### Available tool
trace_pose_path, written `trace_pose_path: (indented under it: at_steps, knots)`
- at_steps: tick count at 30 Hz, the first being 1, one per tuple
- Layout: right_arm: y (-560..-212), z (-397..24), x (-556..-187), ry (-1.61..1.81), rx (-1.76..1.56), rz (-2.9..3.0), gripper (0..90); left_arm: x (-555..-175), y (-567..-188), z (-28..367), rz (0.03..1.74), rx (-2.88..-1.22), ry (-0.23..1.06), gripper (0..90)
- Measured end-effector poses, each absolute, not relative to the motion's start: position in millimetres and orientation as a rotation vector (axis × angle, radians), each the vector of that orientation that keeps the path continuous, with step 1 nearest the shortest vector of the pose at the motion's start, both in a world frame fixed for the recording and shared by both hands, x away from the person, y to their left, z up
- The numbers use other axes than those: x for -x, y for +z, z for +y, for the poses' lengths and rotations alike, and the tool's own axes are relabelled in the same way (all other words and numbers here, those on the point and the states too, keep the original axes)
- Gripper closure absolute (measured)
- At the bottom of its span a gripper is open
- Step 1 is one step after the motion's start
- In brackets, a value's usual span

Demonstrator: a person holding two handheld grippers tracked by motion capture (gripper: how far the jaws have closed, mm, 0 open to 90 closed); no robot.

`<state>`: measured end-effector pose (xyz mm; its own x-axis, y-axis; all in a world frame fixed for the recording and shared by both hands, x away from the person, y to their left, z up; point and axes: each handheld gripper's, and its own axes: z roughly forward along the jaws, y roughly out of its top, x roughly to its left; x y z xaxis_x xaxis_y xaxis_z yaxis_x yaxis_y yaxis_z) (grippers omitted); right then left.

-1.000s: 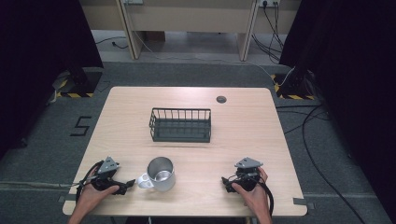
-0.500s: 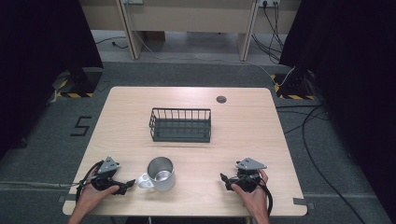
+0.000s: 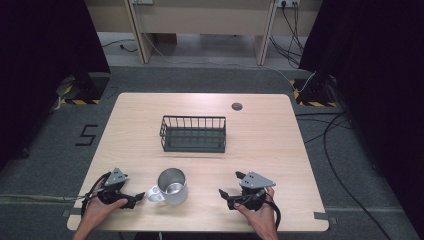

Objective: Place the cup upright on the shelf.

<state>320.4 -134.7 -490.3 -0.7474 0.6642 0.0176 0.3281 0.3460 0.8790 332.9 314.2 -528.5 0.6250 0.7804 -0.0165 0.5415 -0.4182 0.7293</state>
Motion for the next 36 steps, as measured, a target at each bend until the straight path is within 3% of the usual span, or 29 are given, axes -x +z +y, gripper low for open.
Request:
trace_pose_path:
  at_steps: [36]
  knots:
    - [-478.5, -51.1, -317.2, 1.683, -0.613, 2.321, 15.0, -332.8, -528.5, 314.2, 1.032, -2.126, 0.425, 0.0]
